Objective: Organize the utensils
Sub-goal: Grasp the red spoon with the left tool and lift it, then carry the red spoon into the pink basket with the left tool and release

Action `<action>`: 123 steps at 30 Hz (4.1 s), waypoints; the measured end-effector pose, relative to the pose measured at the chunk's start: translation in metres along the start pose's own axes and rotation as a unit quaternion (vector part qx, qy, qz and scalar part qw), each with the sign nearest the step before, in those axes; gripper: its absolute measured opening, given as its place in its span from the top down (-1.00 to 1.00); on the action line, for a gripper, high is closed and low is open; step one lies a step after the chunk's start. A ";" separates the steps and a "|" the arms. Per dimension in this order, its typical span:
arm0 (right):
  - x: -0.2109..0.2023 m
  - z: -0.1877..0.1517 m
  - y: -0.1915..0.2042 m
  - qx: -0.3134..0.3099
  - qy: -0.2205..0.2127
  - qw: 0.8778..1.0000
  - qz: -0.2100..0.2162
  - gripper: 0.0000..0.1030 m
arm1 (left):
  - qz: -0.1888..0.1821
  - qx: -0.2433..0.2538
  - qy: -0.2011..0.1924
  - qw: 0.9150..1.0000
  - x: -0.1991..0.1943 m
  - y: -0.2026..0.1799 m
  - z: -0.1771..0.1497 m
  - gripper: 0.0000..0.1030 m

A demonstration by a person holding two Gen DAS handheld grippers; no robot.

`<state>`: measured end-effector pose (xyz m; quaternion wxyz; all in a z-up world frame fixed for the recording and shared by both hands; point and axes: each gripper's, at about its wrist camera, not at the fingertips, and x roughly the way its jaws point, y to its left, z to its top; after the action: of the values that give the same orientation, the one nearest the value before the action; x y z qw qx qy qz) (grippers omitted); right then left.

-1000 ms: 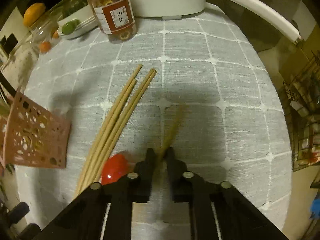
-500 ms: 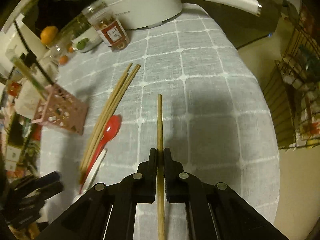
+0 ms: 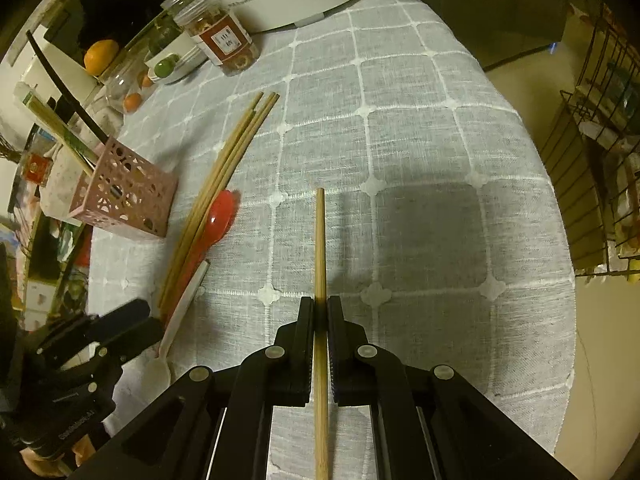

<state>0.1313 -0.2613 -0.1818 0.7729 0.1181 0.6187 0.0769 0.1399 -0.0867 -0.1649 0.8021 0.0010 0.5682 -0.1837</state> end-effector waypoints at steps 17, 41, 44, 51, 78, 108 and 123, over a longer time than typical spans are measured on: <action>-0.001 0.017 -0.031 0.042 0.003 0.999 0.016 0.88 | 0.037 -0.008 0.029 0.999 0.043 -0.012 0.056 0.45; 0.002 0.020 -0.038 0.057 0.010 0.998 0.024 0.88 | 0.098 0.023 0.092 0.991 0.076 -0.012 0.072 0.18; 0.002 0.020 -0.041 0.061 0.010 0.998 0.024 0.88 | 0.108 0.033 0.098 0.989 0.077 -0.015 0.071 0.22; 0.002 0.021 -0.044 0.067 0.009 0.997 0.027 0.88 | 0.132 0.053 0.101 0.985 0.082 -0.022 0.071 0.34; -0.028 0.016 -0.018 0.019 -0.042 0.999 0.018 0.88 | 0.094 0.089 -0.022 0.991 0.004 -0.048 0.059 0.47; -0.098 0.003 0.083 -0.093 -0.173 0.979 0.053 0.88 | -0.003 0.003 -0.323 0.947 -0.175 0.044 -0.003 0.48; -0.115 0.019 0.119 -0.117 -0.217 0.967 0.066 0.88 | 0.023 -0.065 -0.455 0.888 -0.199 0.082 0.015 0.48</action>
<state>0.1279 -0.1792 -0.0372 0.8902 0.0810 0.4141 0.1718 0.1204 0.0452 0.0050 0.9749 -0.1220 0.1514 -0.1085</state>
